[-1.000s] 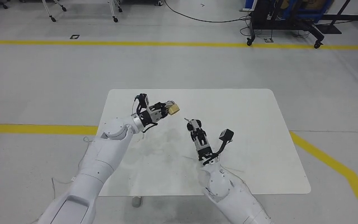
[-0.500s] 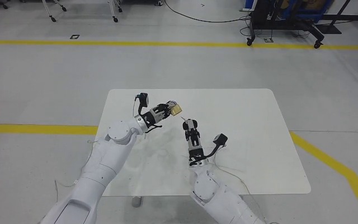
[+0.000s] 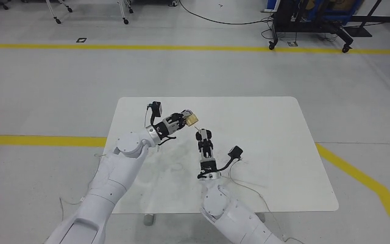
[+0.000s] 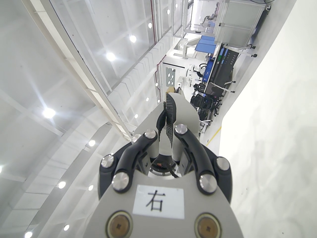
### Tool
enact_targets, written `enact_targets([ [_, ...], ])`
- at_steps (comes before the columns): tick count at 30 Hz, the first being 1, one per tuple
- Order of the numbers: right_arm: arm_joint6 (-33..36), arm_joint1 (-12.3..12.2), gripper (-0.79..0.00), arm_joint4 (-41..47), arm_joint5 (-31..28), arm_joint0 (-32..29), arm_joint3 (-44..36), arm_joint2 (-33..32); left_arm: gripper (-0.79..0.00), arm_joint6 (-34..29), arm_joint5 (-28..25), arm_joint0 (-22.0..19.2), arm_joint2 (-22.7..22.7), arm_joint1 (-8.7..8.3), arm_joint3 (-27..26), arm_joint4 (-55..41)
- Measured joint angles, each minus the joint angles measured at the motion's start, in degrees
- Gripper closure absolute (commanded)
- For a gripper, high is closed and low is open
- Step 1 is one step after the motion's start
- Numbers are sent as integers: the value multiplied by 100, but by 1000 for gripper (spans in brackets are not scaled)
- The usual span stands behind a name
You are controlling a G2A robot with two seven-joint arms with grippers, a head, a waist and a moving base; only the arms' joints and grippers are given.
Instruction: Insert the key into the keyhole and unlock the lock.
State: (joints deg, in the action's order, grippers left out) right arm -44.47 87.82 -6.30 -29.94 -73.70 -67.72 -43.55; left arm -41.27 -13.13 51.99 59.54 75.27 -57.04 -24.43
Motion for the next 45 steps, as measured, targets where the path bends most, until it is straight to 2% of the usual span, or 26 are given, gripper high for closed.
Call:
enact_targets([
  [12,-362,266,0,-233,185,148,310,-24,0,-101,67,-25,3,27,31,21],
  [25,-289,458,0,-283,184,192,516,-170,0,-139,70,-19,27,49,51,53],
  [45,-405,689,0,-935,258,146,761,-298,0,-411,98,-71,11,80,106,125],
])
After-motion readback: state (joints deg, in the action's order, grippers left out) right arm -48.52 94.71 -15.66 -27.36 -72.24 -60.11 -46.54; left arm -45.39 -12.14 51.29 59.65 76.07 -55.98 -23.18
